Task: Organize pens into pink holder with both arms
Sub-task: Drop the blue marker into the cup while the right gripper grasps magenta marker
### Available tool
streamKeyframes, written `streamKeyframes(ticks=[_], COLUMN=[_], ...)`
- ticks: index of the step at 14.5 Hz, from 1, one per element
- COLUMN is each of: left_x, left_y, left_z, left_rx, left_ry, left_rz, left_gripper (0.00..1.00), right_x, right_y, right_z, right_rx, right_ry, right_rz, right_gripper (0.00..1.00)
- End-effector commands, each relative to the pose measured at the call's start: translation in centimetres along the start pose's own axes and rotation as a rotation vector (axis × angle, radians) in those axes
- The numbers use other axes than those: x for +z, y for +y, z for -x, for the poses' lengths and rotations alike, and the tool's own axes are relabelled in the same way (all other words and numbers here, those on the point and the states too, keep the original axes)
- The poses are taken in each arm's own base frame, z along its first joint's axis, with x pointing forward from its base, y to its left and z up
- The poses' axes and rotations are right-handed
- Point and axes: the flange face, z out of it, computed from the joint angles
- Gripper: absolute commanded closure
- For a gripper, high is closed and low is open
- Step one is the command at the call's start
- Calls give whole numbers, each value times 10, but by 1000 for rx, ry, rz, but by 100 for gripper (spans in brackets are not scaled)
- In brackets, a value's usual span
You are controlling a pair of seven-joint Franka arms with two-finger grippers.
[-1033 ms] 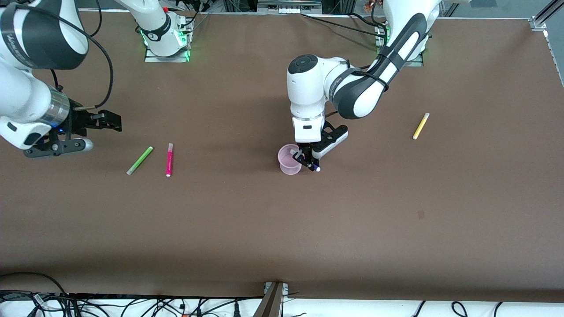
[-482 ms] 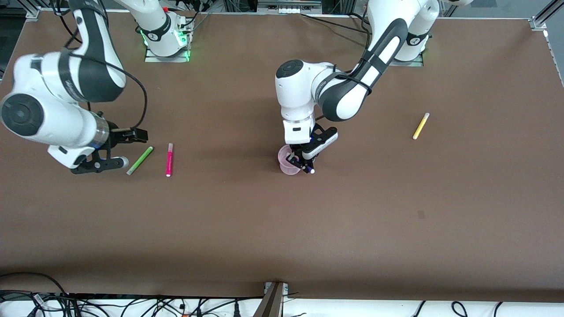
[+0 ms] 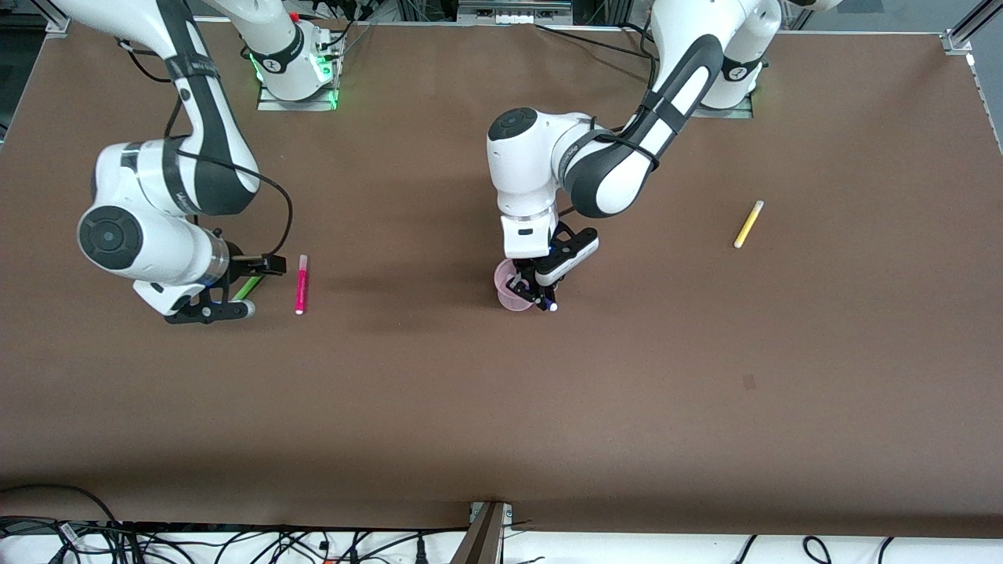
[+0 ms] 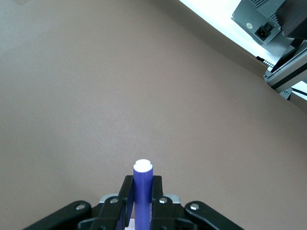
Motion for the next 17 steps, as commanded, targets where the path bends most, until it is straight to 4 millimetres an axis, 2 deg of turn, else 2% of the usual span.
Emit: streamKeyframes(ticks=[1,3,4,5,6,7,9,10,12,16,17], left_x=[-2,-2,-3,-3,-4,-5,-8,-11,-11,-9,-16], left_y=[6,7,7,7,7,7,11,15,15,2,-2], left_z=[0,-1,-1,-2,-4,-7,-18,-27,-42,-127,-148], left_rx=[-11,-11,-12,-11,-10,-11,-25,-25,-30,-33,-12], left_ry=[35,34,35,35,36,39,50,57,67,36,2], left_rz=[5,6,7,8,8,10,18,28,27,-4,-6], left_gripper=[52,52,46,31,6,0,0,0,0,0,0], right_x=[34,45,50,58,74,89,110,116,121,132,136], right_y=[-1,-2,-6,-7,-7,-7,-7,-14,-16,-17,-17], right_z=[6,1,2,4,5,5,7,11,13,13,13], right_rx=[25,25,19,20,25,28,33,20,19,20,18], right_ry=[71,99,104,119,130,142,154,161,160,155,149], right_rz=[-22,-21,-24,-28,-29,-29,-29,-33,-34,-34,-33], right_gripper=[0,0,0,0,0,0,0,0,2,30,37])
